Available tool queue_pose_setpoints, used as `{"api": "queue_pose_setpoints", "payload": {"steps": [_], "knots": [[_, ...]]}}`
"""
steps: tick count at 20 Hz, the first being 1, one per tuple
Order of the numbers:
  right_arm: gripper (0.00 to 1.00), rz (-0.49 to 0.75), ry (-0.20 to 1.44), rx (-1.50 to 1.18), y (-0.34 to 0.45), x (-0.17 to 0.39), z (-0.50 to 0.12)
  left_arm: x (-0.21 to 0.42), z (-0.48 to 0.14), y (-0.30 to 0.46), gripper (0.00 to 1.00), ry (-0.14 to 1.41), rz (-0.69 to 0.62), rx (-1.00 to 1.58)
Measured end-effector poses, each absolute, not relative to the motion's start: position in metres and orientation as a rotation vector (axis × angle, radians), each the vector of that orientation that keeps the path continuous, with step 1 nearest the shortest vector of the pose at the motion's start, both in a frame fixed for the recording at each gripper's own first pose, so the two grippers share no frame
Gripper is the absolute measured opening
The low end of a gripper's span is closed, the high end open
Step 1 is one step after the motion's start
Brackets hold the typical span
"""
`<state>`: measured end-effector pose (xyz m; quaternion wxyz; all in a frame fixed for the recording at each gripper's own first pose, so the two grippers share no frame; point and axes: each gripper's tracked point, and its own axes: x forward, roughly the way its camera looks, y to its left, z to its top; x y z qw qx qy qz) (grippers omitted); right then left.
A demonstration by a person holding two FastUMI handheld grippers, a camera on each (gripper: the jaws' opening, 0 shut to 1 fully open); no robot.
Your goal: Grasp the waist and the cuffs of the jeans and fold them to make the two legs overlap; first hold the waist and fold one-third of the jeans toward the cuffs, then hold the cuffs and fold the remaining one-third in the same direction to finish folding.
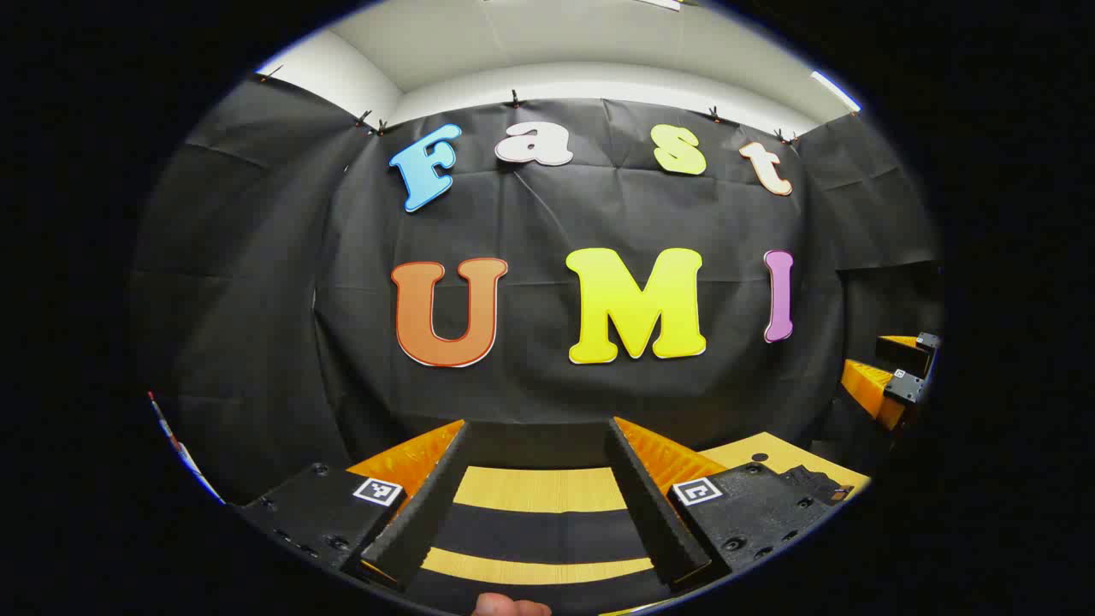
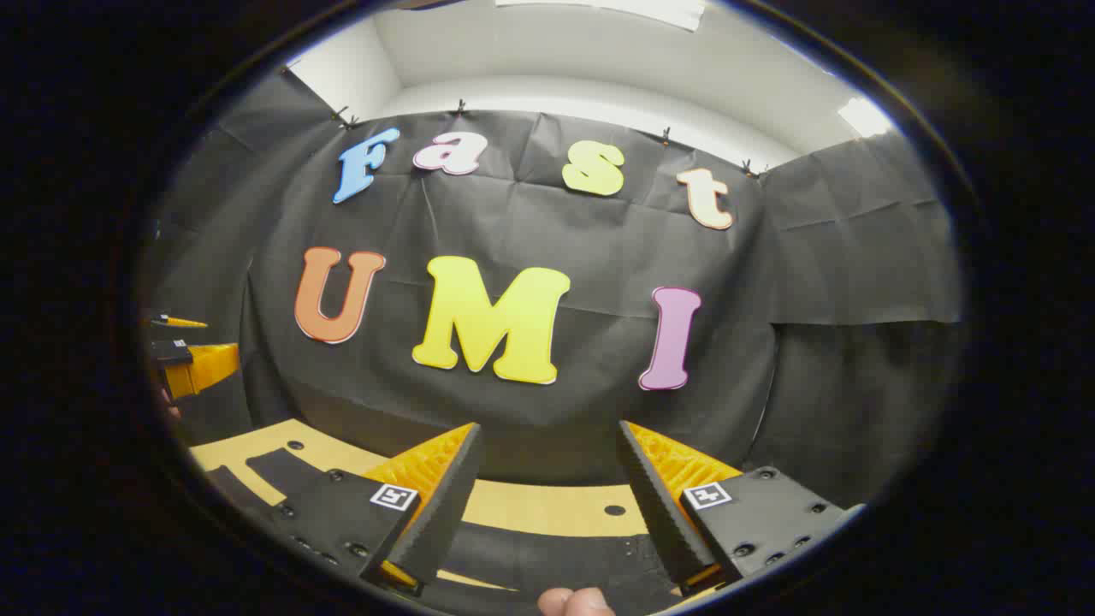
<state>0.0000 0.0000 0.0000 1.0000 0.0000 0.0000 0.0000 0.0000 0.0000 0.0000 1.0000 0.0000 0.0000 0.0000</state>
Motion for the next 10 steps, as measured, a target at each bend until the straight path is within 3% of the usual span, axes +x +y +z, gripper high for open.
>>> {"api": "queue_pose_setpoints", "payload": {"steps": [10], "knots": [[0.96,-0.003,0.004,0.001,-0.0025,0.0081,-0.0028,0.0084,0.0029,0.0037,0.99,0.015,-0.002,-0.005]]}}
